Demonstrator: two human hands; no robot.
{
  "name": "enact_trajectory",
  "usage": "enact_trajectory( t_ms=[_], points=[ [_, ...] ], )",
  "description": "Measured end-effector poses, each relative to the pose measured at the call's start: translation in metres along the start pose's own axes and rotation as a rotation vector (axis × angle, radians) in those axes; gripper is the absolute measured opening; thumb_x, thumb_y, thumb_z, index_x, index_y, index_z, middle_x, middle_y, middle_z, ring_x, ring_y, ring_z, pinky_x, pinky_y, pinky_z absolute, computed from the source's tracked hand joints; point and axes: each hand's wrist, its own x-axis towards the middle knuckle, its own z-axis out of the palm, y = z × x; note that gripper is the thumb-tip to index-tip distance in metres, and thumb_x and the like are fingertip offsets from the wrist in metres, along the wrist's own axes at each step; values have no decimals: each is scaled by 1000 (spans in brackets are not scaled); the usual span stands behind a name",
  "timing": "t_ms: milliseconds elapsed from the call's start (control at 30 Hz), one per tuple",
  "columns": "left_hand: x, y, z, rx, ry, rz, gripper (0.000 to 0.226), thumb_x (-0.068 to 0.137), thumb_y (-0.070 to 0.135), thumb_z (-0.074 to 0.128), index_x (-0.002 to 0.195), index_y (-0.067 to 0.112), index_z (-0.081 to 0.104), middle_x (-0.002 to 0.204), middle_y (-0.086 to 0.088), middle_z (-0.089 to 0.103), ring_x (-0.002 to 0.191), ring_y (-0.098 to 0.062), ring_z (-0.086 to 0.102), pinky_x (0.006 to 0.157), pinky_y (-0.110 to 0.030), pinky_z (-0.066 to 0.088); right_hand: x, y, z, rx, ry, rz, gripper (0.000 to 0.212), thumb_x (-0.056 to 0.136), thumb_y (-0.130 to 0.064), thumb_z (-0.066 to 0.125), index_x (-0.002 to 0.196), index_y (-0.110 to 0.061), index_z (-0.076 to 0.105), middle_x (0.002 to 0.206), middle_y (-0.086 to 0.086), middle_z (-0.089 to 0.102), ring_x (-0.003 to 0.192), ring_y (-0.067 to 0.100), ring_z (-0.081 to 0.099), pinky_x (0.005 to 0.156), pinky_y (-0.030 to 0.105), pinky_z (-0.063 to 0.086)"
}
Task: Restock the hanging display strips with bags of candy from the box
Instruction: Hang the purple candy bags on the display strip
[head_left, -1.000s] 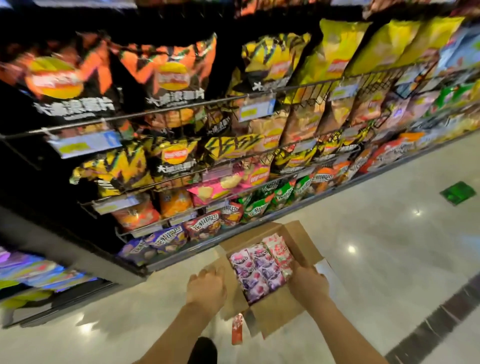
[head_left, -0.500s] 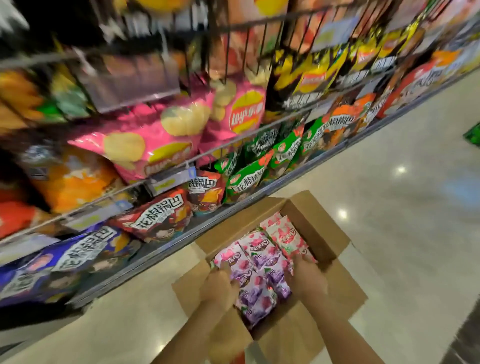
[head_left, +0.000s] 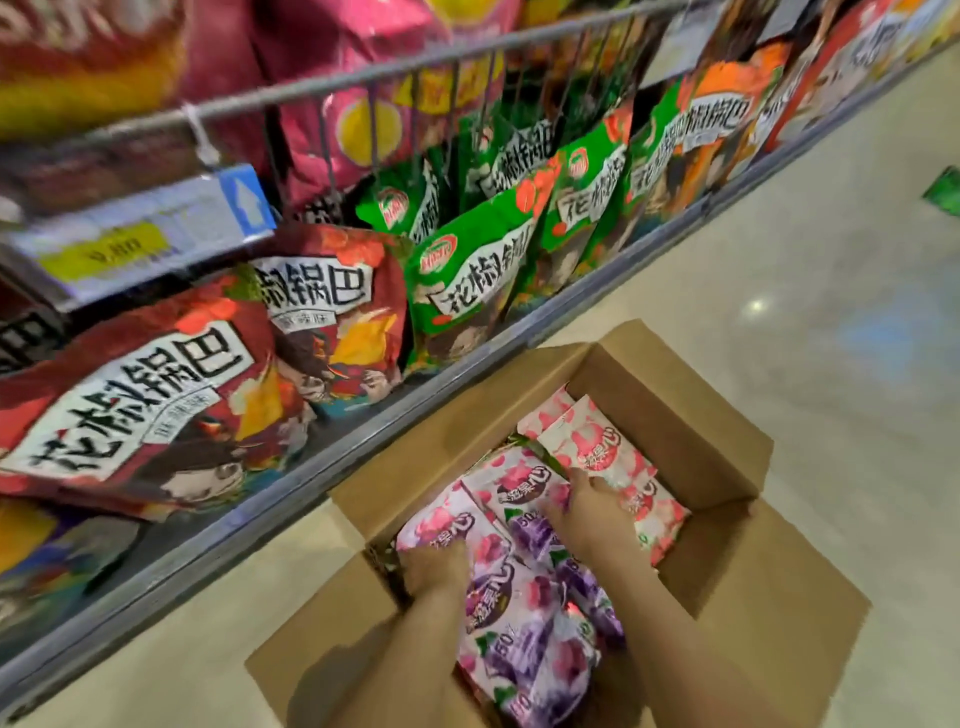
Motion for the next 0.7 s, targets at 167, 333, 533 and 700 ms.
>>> enact_trajectory(
  t_ms=[167, 333, 533, 700],
  points=[
    [19, -9, 4, -138, 59, -18, 46, 86, 1, 61, 126, -12, 44, 128, -25, 54, 116, -38, 53, 94, -41, 46, 17, -2, 12, 46, -49, 106, 75, 85, -59, 51, 141, -14, 28, 138, 13, 45, 128, 35, 40, 101, 48, 40],
    [23, -11, 4, -231, 97, 18, 50, 82, 3, 67, 127, -8, 47, 128, -24, 55, 116, -37, 54, 97, -44, 46, 21, -12, 13, -29, -7, 152, 81, 79, -54, 64, 141, -15, 29, 142, 12, 39, 132, 33, 34, 107, 48, 28],
    [26, -10, 5, -241, -5, -52, 65, 76, 11, 76, 130, -2, 41, 130, -22, 52, 114, -39, 54, 94, -43, 47, 20, -12, 14, 235, -149, 124, 37, 78, -27, 71, 56, -14, 44, 61, 1, 49, 52, 15, 45, 56, 25, 40],
    [24, -11, 8, -178, -140, -118, 67, 80, 5, 70, 137, 3, 35, 134, -19, 49, 118, -39, 51, 95, -49, 48, 11, -1, 10, 474, -180, 138, 33, 76, -7, 63, 57, -16, 38, 56, 2, 38, 50, 16, 37, 53, 25, 34]
  ],
)
